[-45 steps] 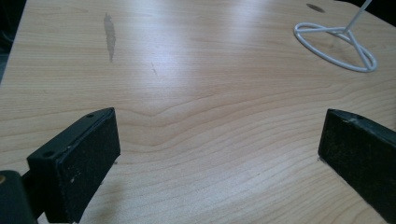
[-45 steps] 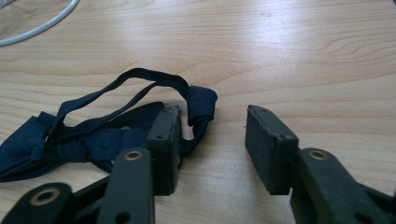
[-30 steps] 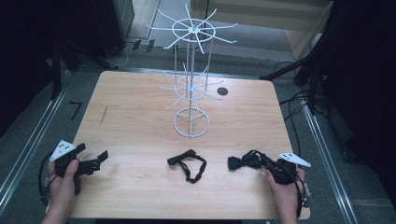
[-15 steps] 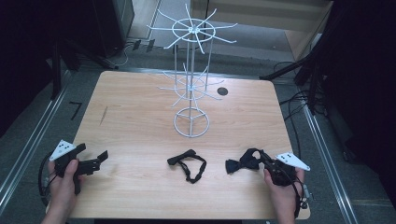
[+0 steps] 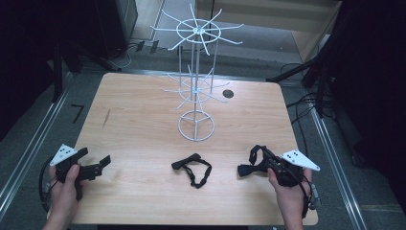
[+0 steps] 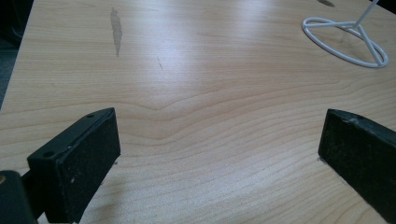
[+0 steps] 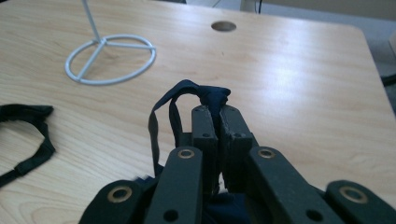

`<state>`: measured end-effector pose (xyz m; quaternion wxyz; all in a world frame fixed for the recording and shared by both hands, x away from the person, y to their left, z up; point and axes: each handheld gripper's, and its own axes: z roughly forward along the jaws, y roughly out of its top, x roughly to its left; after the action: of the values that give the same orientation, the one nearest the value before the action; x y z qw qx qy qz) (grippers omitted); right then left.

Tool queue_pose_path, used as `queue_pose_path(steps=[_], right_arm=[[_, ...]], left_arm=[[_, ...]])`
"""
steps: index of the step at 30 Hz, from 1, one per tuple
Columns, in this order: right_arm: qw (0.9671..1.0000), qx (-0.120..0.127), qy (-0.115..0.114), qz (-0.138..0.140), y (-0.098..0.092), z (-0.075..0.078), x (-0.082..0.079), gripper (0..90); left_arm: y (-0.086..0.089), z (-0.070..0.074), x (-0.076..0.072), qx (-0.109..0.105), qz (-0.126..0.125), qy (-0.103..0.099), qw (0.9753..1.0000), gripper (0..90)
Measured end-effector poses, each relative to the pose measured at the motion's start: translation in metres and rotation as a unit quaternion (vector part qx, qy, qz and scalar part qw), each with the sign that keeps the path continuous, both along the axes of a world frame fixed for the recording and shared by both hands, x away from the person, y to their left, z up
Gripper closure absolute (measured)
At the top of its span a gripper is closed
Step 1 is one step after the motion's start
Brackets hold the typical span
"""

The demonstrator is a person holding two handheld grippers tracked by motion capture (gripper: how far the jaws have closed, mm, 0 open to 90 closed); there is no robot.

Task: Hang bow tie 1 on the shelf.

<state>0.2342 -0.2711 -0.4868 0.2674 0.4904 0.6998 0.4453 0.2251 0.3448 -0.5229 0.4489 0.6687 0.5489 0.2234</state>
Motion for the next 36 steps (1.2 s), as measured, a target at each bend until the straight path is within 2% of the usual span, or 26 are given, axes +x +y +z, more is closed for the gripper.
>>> queue_pose_path(steps=[6,16,22,36], right_arm=[[0.9994,-0.014,-0.027,0.016,0.009,0.017,0.0,87.4],[0.998,-0.016,-0.046,0.04,0.029,0.037,0.006,87.3],[0.9972,-0.028,-0.029,0.064,0.037,0.044,0.014,87.3],[0.9951,-0.049,-0.021,0.083,0.047,0.061,0.025,87.2]], left_arm=[[0.0,0.0,0.0,-0.001,-0.001,-0.001,1.0,0.0],[0.0,0.0,-0.001,-0.003,-0.003,-0.002,1.0,0.0],[0.001,0.0,-0.001,-0.003,-0.003,-0.001,1.0,0.0],[0.001,0.0,-0.001,-0.003,-0.004,-0.001,1.0,0.0]])
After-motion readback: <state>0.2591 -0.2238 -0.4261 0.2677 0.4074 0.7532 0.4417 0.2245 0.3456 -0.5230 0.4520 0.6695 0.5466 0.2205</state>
